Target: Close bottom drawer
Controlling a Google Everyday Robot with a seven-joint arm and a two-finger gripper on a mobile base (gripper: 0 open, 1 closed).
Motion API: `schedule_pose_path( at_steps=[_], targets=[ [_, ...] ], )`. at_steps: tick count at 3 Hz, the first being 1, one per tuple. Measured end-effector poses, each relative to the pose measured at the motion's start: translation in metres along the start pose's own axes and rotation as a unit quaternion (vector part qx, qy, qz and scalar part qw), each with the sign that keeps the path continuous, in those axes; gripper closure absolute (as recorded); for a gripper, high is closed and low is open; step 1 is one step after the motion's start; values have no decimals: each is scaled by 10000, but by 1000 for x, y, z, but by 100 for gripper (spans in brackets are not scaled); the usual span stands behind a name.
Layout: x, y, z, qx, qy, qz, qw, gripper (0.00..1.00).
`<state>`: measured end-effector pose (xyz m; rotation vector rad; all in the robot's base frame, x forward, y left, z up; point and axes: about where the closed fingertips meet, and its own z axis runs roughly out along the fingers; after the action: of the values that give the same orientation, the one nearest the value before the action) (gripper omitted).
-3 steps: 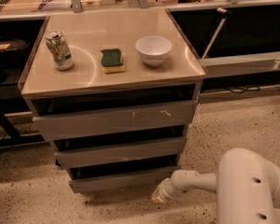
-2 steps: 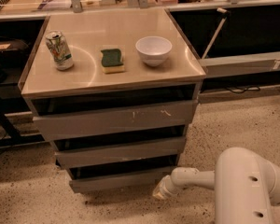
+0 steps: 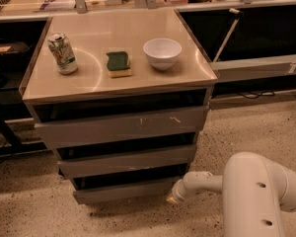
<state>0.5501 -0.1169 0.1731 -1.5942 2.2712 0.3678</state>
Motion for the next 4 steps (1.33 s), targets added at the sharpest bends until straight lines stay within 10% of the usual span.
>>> schedule_pose_path(
  at_steps=[2, 4],
  targets=[
    [-5, -32, -2, 164, 46, -71, 9998, 100],
    [-5, -34, -2, 174, 44, -72, 9998, 59]
  ],
)
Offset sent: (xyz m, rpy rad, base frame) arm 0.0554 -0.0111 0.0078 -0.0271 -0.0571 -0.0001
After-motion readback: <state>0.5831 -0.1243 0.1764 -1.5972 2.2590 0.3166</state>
